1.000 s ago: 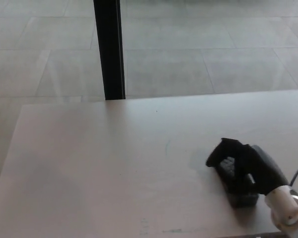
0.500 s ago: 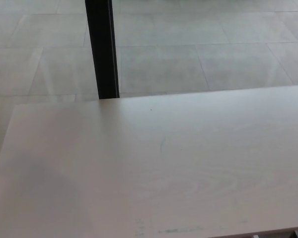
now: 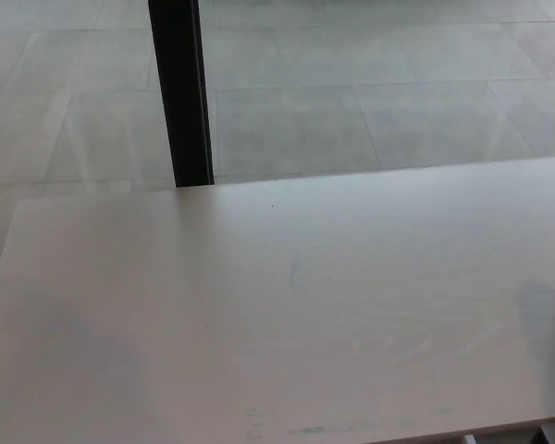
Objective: The robot uses its right hand to hold the eraser kept in the middle of the desk and use it to wipe the desk by swiping its surface twice
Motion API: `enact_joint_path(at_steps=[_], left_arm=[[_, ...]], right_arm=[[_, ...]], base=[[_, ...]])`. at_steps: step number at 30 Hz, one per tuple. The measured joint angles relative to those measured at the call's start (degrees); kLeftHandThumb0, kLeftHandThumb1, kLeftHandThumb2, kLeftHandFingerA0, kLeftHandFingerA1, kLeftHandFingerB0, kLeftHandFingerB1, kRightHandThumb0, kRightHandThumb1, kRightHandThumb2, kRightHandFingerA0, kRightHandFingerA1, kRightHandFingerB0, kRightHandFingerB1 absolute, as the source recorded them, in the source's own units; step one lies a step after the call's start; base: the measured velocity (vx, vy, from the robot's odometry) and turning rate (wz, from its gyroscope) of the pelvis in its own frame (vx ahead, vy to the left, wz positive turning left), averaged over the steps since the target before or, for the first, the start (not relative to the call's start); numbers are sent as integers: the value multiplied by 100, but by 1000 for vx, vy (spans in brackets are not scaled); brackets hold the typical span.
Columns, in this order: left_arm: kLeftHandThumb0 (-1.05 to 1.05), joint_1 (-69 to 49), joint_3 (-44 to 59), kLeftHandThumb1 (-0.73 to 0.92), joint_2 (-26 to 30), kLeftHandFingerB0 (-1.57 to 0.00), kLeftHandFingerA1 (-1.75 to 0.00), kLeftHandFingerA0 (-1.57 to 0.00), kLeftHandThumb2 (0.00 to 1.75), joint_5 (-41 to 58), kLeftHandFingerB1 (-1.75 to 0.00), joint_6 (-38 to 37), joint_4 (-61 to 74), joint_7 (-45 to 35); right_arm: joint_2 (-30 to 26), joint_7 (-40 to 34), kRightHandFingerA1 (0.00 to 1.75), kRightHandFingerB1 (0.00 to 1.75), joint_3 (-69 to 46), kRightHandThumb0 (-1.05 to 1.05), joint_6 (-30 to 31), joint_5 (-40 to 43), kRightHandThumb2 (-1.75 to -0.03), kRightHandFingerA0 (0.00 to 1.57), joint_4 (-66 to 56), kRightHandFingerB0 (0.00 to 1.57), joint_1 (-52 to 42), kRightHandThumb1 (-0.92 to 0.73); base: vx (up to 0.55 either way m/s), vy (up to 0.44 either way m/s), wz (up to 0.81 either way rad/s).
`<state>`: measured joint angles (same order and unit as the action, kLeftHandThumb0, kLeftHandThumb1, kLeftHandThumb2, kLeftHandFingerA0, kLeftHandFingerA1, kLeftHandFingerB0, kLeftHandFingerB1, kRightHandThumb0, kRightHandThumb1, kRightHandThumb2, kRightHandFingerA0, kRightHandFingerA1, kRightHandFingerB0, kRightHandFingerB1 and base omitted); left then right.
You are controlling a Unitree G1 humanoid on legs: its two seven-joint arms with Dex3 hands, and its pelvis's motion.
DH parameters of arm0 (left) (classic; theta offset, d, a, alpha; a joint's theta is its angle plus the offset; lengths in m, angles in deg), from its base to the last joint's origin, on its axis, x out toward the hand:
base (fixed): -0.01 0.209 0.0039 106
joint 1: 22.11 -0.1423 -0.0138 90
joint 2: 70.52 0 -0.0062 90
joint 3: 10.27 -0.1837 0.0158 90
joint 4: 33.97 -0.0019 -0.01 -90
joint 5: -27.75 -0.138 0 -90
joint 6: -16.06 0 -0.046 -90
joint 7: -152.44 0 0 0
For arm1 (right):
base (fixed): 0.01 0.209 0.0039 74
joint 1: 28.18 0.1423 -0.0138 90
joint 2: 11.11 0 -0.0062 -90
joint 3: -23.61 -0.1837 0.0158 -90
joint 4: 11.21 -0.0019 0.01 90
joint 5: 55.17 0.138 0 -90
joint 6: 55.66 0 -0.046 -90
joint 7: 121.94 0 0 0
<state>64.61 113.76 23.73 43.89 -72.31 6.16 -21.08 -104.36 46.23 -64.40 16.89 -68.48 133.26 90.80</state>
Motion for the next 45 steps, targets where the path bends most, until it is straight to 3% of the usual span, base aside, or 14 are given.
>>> enact_joint_path(at_steps=[3,4,5,18,24,27,30,31,32,37,38,42,43,45], left_arm=[[-49,6,-25,47,-2,-42,-87,-64,94,2,-68,2,29,7],[-49,21,-27,47,-4,-42,-87,-63,94,7,-68,2,33,7],[-50,39,-28,67,-3,-49,-95,-56,60,11,-68,2,27,6],[-49,256,-111,67,17,-51,-96,-59,60,11,-69,-5,-228,1],[-50,263,-118,66,18,-52,-98,-59,60,9,-70,-5,-224,24],[-48,288,-129,66,23,-51,-96,-56,60,9,-69,-13,-284,26],[-49,288,-136,66,23,-49,-93,-56,60,12,-67,-22,-295,23],[-49,288,-136,47,23,-46,-87,-63,94,14,-70,-21,-296,23],[-49,284,-138,67,23,-51,-94,-58,60,14,-68,-23,-296,19],[-49,274,-167,67,23,-52,-97,-57,60,8,-70,-28,-293,15],[-48,273,-167,48,23,-47,-89,-64,95,8,-71,-28,-293,15],[-48,245,-164,66,23,-49,-93,-56,60,14,-67,-65,-286,1],[-46,235,-161,48,22,-43,-85,-62,95,14,-68,-64,-285,6],[-47,216,-154,48,23,-42,-86,-62,95,18,-68,-65,-282,16]], right_arm=[[349,-48,175,162,288,-32,-7,-85,-73,82,-26,62,241,-71],[456,-60,132,121,400,-42,1,-126,-100,110,-34,91,322,-56],[548,-72,175,156,502,-34,7,-170,-70,82,-37,65,383,-73],[1921,-125,139,85,2356,-38,195,-935,-91,86,-815,79,508,-66],[2100,-174,174,135,2829,-37,121,-1179,-92,91,-1141,78,242,-66],[2142,-180,150,87,2912,-36,77,-1234,-93,84,-1300,68,100,-65],[2152,-176,153,113,2942,-37,51,-1252,-90,81,-1430,74,-3,-68],[2154,-170,155,106,2950,-37,49,-1258,-91,80,-1467,74,-29,-68],[2152,-168,158,120,2962,-36,46,-1266,-93,86,-1494,77,-49,-67],[2066,-132,155,98,2982,-36,-36,-1322,-98,86,-1482,77,-34,-64],[2038,-104,111,76,2979,-38,-50,-1328,-87,67,-1472,61,-9,-70],[1653,49,153,88,2864,-34,-47,-1360,-78,83,-1450,74,202,-71],[1528,79,174,132,2813,-32,-32,-1365,-79,89,-1414,76,248,-72],[1250,140,175,141,2630,-34,32,-1367,-77,87,-1298,75,331,-74]], base=[[0,0,0],[0,0,0],[0,0,0],[0,0,0],[0,0,0],[0,0,0],[0,0,0],[0,0,0],[0,0,0],[0,0,0],[0,0,0],[0,0,0],[0,0,0],[0,0,0]])
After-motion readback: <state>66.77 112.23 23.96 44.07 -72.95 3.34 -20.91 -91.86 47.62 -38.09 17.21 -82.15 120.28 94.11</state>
